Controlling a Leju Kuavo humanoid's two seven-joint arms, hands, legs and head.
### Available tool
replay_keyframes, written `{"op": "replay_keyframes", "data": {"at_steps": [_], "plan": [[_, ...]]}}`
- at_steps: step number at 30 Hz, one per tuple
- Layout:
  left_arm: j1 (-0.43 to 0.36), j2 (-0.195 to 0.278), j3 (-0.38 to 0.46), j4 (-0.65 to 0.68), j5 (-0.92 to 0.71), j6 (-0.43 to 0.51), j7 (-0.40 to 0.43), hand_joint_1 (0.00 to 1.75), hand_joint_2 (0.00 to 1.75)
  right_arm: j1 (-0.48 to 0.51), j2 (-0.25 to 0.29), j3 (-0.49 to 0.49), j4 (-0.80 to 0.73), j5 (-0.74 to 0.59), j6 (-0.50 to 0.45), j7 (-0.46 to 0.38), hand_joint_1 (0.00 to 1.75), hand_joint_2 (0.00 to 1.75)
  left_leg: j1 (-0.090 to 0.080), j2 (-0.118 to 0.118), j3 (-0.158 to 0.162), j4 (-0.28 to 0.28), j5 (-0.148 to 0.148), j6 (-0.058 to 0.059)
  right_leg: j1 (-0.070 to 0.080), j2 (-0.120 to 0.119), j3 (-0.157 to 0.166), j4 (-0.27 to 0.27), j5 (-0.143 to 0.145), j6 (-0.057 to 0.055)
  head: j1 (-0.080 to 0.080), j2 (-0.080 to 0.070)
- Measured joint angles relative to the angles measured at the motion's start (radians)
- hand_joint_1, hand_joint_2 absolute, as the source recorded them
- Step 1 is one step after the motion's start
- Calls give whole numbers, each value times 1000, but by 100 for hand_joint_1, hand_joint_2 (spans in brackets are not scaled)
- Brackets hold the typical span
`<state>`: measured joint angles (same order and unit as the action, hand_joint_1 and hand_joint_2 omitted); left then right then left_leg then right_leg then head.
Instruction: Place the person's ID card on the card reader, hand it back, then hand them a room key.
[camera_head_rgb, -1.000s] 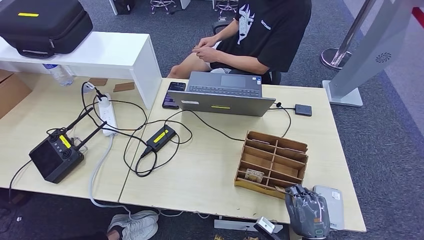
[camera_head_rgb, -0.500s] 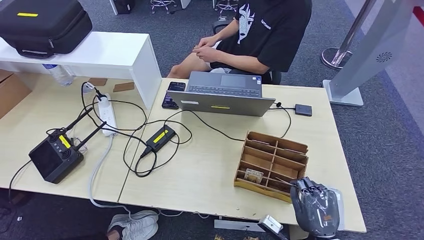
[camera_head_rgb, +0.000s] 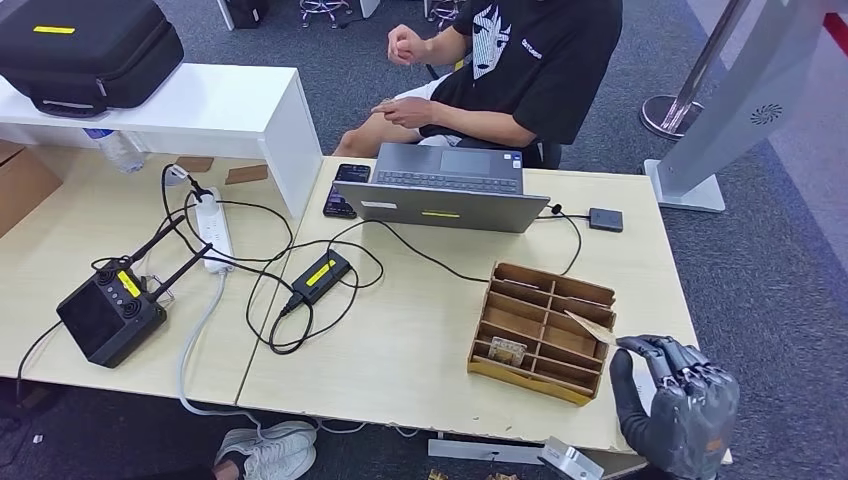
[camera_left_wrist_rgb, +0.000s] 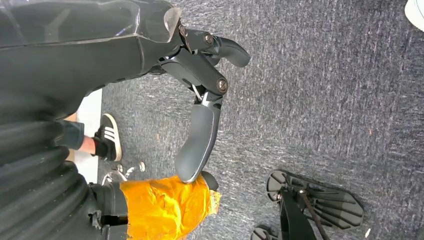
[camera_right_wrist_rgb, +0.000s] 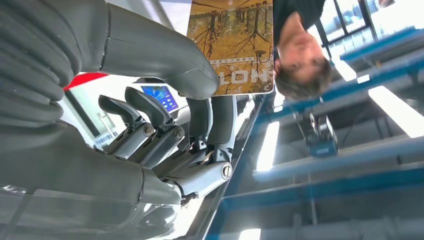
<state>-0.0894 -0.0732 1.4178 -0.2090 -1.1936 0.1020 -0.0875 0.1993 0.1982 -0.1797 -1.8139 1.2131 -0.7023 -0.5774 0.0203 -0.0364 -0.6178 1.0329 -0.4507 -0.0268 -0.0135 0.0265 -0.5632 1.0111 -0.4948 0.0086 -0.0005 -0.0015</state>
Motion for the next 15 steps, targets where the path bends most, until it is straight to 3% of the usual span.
{"op": "replay_keyframes", "data": {"at_steps": [2,5,11,15], "plan": [[-1,0,-2,0,-12,-5,0,0,175,-50,-27,38,25,3,3,141,175,175,0,2,0,0,0,0,0,1,0,0,1,0,0,0],[-6,3,-9,0,-26,-14,-1,0,175,-175,-111,137,115,-52,15,353,175,175,0,4,0,0,1,0,0,3,-1,0,3,0,0,0],[-6,11,-27,0,-50,-32,-3,0,175,-363,-233,288,279,-175,60,448,175,175,-1,3,-1,1,4,0,-1,3,-2,0,6,1,0,0],[-13,15,-42,0,-66,-47,-3,0,175,-567,-277,369,454,-278,136,476,175,175,0,7,-1,1,6,-1,0,7,-4,1,9,-1,0,0]]}}
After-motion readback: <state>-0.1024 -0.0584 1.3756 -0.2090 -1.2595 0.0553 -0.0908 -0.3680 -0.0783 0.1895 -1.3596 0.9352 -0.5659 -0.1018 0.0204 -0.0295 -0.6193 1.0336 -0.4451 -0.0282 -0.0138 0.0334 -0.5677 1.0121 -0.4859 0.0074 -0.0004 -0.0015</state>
